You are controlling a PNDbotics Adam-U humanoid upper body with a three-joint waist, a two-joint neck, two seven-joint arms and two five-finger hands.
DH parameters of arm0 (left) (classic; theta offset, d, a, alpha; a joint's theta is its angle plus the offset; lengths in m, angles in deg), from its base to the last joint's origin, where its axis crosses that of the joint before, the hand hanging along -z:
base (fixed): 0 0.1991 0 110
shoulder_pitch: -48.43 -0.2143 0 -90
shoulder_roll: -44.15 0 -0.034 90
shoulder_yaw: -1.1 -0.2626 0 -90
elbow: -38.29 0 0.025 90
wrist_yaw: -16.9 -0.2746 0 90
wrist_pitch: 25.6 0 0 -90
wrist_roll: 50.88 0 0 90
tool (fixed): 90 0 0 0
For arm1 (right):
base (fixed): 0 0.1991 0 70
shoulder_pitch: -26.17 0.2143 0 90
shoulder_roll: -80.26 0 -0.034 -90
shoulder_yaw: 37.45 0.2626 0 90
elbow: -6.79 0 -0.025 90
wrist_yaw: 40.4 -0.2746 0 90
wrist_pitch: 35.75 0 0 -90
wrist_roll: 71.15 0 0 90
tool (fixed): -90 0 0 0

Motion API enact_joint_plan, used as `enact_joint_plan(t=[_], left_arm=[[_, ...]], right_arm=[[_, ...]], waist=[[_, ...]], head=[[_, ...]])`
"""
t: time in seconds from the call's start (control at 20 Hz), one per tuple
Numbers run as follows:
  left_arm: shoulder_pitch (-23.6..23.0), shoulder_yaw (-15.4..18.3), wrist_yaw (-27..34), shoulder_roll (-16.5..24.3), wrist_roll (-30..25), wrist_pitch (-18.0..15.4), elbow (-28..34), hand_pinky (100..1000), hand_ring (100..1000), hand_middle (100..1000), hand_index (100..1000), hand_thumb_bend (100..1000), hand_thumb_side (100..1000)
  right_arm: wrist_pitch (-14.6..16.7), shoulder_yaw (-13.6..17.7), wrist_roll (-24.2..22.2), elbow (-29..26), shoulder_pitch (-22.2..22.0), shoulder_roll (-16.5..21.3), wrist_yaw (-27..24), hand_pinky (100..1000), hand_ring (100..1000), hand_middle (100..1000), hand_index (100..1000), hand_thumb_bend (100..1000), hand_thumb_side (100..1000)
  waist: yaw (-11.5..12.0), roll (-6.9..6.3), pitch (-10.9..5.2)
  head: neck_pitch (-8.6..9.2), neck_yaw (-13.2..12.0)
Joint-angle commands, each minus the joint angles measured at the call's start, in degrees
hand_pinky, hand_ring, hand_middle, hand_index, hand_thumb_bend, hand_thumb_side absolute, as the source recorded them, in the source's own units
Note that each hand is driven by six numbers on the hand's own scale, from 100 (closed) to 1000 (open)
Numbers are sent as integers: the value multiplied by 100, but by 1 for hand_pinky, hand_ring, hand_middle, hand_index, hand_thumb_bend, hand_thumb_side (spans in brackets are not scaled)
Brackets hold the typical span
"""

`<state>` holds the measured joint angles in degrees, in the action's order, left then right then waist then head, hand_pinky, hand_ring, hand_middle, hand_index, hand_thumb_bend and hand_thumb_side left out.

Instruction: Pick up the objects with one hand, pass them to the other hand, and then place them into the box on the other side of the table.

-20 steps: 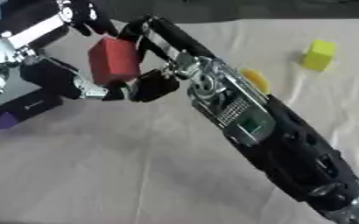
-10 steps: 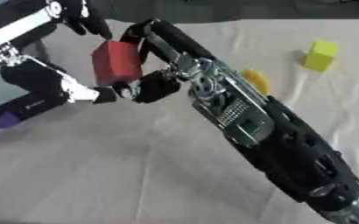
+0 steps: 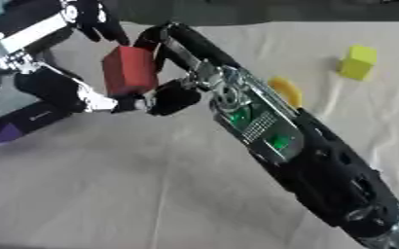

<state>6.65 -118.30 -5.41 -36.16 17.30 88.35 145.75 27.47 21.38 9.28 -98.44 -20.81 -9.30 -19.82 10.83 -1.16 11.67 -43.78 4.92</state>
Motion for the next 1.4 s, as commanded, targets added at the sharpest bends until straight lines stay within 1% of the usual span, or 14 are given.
enact_joint_plan(t=[0.05, 0.4, 0.55, 0.7, 0.8, 0.9, 0.95, 1.1, 1.25, 1.4], left_arm=[[109, 29, -22, 26, 107, 17, -9, 748, 715, 654, 664, 629, 283], [124, -12, -101, -17, 155, -18, -103, 735, 686, 618, 628, 597, 259], [125, -26, -149, -32, 178, -49, -125, 727, 663, 586, 586, 568, 251], [126, -43, -199, -45, 187, -78, -142, 721, 645, 559, 558, 544, 224], [132, -53, -223, -59, 177, -90, -160, 716, 636, 543, 544, 513, 161], [142, -63, -251, -74, 168, -97, -183, 714, 634, 540, 541, 503, 143], [147, -72, -266, -81, 163, -103, -195, 712, 632, 536, 537, 479, 102], [156, -88, -314, -103, 173, -126, -223, 704, 624, 518, 515, 439, 100], [161, -98, -372, -117, 197, -150, -237, 699, 616, 503, 501, 421, 100], [156, -89, -452, -120, 211, -175, -247, 694, 603, 477, 482, 397, 100]], right_arm=[[2, 43, 17, -82, 80, 5, -38, 793, 576, 548, 586, 376, 100], [-15, 46, 40, -62, 71, -3, -92, 792, 574, 547, 586, 372, 100], [-19, 36, 41, -49, 65, -5, -109, 792, 574, 547, 586, 372, 100], [-23, 35, 36, -54, 55, 5, -132, 792, 573, 547, 586, 370, 100], [-32, 39, 43, -62, 47, 11, -154, 792, 572, 547, 586, 370, 100], [-43, 42, 58, -66, 40, 13, -178, 791, 572, 546, 586, 369, 100], [-49, 41, 64, -67, 37, 12, -192, 791, 571, 546, 585, 368, 100], [-54, 34, 67, -64, 26, 10, -231, 791, 571, 547, 587, 367, 100], [-50, 34, 78, -60, 17, 14, -271, 792, 573, 548, 590, 376, 100], [-45, 32, 68, -49, 10, 16, -291, 798, 579, 557, 601, 438, 100]], waist=[[-6, -65, -190], [-19, -68, -188], [-25, -69, -188], [-30, -70, -188], [-34, -70, -189], [-38, -69, -189], [-40, -69, -189], [-45, -70, -188], [-54, -71, -189], [-64, -70, -191]], head=[[-33, -30], [-33, -57], [-33, -65], [-33, -71], [-33, -79], [-33, -88], [-33, -92], [-33, -106], [-33, -124], [-33, -119]])
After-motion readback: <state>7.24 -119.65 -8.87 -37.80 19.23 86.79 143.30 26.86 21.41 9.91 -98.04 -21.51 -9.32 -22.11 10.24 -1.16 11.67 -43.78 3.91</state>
